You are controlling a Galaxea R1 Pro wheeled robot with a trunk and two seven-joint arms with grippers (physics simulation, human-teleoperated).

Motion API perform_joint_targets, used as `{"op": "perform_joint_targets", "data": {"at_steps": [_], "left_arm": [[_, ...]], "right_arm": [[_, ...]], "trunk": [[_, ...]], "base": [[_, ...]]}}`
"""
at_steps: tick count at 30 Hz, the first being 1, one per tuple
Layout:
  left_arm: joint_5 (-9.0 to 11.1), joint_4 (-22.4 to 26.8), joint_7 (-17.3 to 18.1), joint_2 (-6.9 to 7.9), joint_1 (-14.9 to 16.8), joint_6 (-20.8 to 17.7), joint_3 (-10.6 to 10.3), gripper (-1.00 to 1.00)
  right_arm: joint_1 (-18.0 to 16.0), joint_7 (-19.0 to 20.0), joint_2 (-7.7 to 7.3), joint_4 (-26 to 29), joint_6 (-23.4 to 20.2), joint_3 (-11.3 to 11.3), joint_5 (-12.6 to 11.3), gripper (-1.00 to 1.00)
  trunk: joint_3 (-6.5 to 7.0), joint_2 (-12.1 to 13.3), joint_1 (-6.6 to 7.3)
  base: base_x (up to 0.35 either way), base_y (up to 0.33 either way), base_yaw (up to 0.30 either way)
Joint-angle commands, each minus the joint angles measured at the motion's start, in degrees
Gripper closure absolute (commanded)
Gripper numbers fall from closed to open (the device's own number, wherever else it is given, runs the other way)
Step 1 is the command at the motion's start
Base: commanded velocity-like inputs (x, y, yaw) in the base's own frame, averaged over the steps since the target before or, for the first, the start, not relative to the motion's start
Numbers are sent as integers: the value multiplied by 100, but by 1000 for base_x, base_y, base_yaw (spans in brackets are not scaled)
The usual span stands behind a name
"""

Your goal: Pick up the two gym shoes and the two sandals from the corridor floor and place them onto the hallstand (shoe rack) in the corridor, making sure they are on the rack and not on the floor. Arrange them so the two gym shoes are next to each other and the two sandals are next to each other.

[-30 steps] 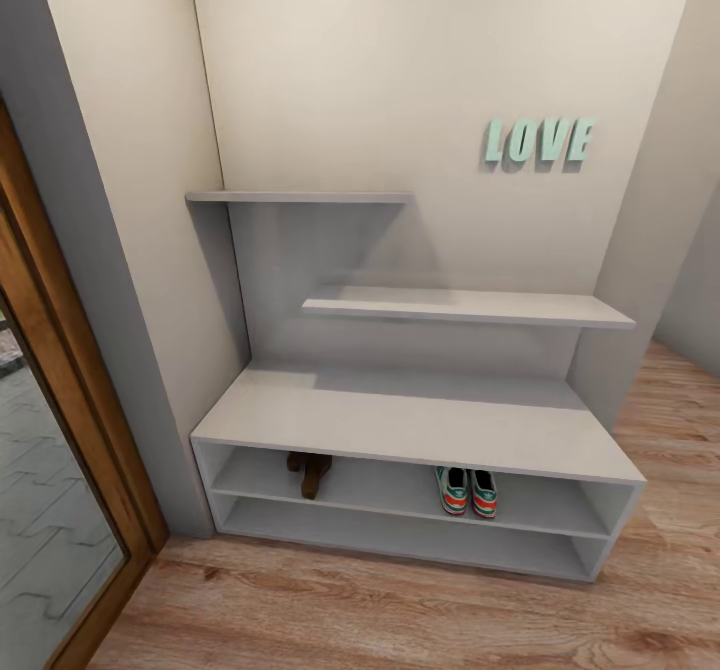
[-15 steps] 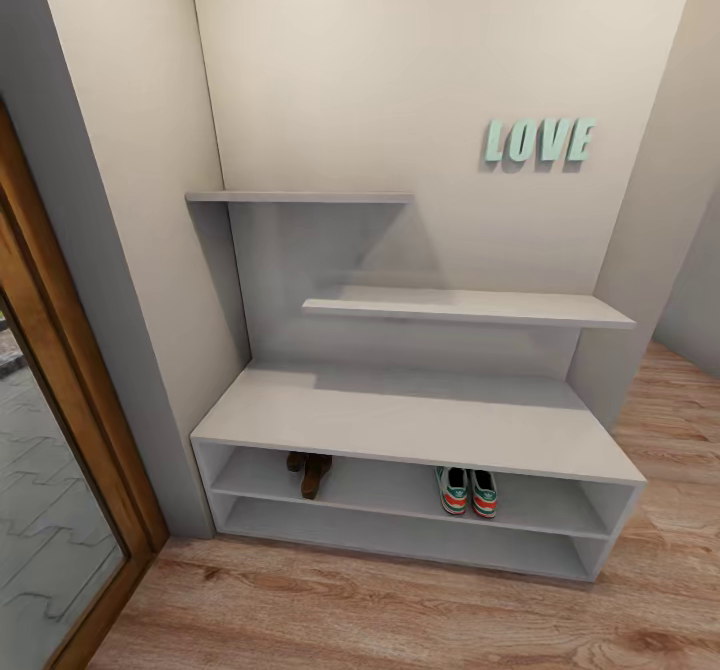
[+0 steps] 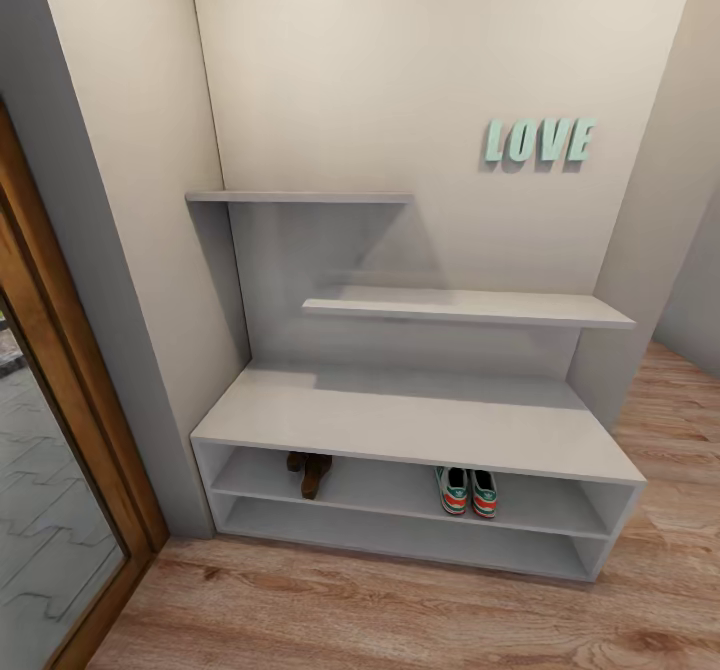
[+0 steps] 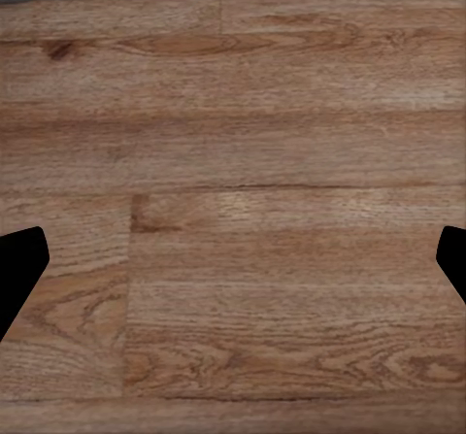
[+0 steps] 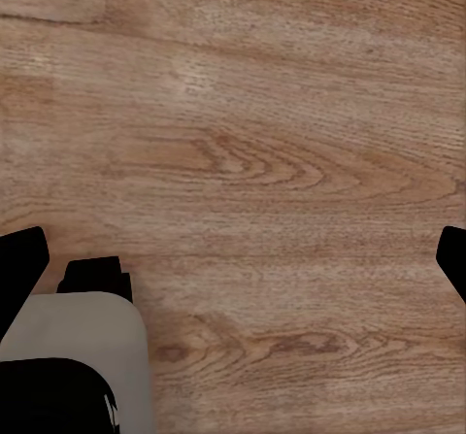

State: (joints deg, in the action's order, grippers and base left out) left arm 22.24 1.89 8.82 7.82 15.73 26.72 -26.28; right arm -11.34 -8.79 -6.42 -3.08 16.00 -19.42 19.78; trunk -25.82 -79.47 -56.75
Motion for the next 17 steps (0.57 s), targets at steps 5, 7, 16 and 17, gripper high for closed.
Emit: {"op": "perform_joint_targets", "data": {"at_steps": [5, 7, 16, 17], "left_arm": [[0, 0, -1, 0, 0, 0, 0, -100], [0, 0, -1, 0, 0, 0, 0, -100], [0, 1, 1, 0, 0, 0, 0, -100], [0, 0, 0, 0, 0, 0, 0, -100]], "right_arm": [[0, 0, 0, 0, 0, 0, 0, -100], [0, 0, 0, 0, 0, 0, 0, -100], [0, 0, 0, 0, 0, 0, 0, -100], [0, 0, 0, 0, 0, 0, 0, -100]], "trunk": [[0, 0, 0], [0, 0, 0], [0, 0, 0], [0, 0, 0]], "base": [[0, 0, 0], [0, 0, 0], [0, 0, 0], [0, 0, 0]]}}
